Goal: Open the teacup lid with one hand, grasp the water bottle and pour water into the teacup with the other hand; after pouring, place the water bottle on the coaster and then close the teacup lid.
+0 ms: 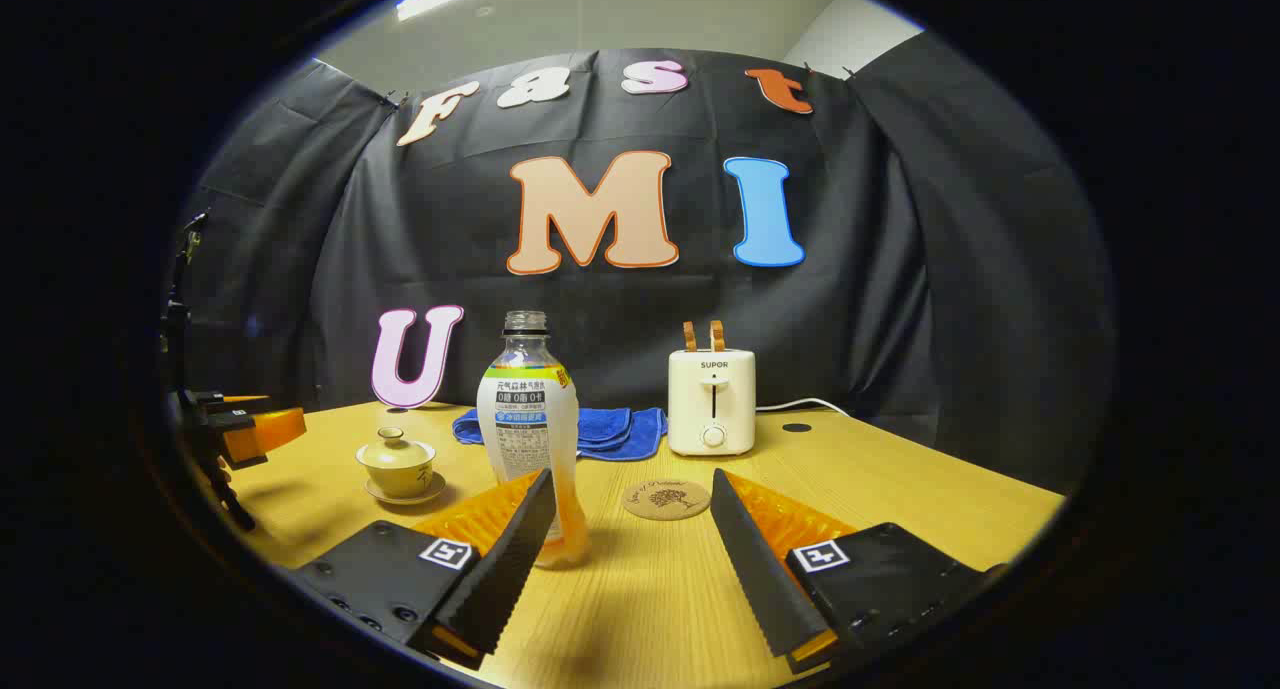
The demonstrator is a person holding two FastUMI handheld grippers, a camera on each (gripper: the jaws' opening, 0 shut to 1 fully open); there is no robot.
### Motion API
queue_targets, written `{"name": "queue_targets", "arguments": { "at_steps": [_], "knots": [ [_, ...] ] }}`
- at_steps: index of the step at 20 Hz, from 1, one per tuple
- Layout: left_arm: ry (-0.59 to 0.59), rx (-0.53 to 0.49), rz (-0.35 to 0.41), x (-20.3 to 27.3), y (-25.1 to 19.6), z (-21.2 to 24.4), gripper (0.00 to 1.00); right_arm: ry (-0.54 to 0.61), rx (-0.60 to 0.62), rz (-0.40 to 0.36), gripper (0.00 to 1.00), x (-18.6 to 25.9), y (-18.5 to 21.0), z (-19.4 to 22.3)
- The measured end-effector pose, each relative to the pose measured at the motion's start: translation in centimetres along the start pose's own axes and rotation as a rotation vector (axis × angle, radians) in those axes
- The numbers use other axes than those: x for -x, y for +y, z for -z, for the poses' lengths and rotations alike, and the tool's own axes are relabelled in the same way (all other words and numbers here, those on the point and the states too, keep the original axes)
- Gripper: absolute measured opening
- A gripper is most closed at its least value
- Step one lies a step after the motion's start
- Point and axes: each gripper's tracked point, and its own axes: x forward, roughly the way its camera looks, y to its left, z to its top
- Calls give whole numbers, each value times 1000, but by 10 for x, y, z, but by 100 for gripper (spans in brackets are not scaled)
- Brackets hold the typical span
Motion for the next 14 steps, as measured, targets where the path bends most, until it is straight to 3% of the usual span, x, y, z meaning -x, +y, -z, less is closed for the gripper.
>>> {"name": "queue_targets", "arguments": {
  "at_steps": [3, 4, 5, 8, 12, 13, 14],
  "knots": [
    [-1, 0, 0, 0, 0, 0, 94, 0, 0, -1, 95, 0, 0, 1],
    [-1, 1, 2, 0, 0, 0, 94, 0, 0, -1, 100, 0, 0, 0],
    [-1, 0, 6, 0, -1, 0, 94, -1, 0, -1, 95, 0, 0, 0],
    [-4, -1, 15, -2, -3, 1, 94, 0, 0, 2, 94, -1, -1, 0],
    [-5, 0, 14, -1, -3, 0, 94, -1, 1, 13, 99, -1, -4, 0],
    [-5, -1, 14, -2, -3, 1, 95, -1, 1, 13, 95, -1, -3, 0],
    [-6, -1, 14, -1, -3, 1, 94, -1, 1, 16, 99, -1, -4, 1]
  ]
}}
